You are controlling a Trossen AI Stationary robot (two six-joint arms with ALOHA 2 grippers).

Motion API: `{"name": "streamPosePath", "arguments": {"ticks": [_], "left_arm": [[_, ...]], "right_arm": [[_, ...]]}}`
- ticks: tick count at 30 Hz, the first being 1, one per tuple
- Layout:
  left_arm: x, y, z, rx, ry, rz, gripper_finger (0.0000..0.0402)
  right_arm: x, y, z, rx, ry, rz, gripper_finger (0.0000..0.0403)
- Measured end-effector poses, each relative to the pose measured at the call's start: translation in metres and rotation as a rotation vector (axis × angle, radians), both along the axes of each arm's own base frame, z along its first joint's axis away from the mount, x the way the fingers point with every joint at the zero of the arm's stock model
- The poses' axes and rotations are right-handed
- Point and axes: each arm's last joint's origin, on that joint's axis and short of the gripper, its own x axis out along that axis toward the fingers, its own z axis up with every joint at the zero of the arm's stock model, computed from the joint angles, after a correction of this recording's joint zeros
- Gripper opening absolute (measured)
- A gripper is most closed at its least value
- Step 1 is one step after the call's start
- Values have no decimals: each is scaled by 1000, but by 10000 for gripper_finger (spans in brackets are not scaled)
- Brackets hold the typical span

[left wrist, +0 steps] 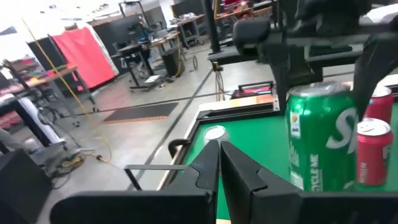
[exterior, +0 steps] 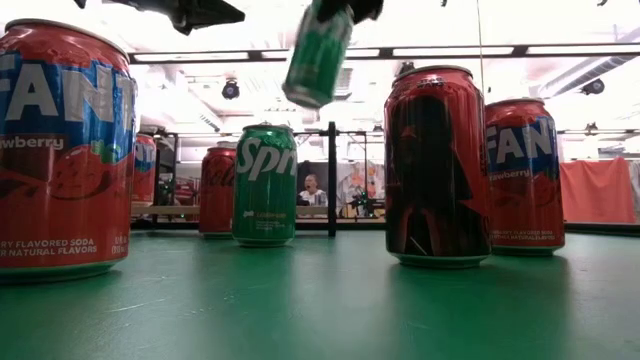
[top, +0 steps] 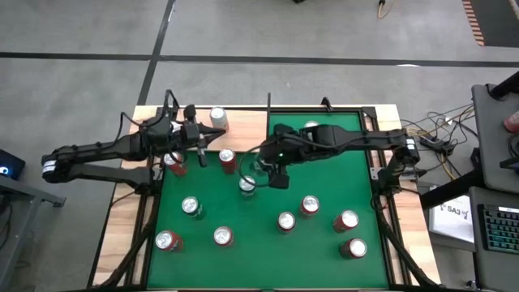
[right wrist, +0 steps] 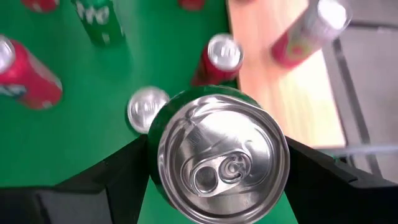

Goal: Place canned beverage on shelf
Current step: Put the green soda can on the shelf

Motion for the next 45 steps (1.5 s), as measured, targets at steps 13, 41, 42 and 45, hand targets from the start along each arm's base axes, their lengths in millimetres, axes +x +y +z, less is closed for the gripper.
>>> {"name": "streamPosePath", "arguments": {"ticks": [13, 41, 42, 45], "left_arm": [[-21, -4, 12, 45, -56, 1, 0], [-27, -5, 13, 48, -58, 2, 0], [-27, -5, 13, 47, -55, 2, 0], [-27, -5, 13, 46, -53, 2, 0]], "right_arm": [[39, -24, 13, -108, -78, 52, 287], [75, -147, -57, 18, 126, -31, 287], [76, -148, -62, 14, 141, -25, 287], [79, -148, -70, 16, 177, -11, 287]]}}
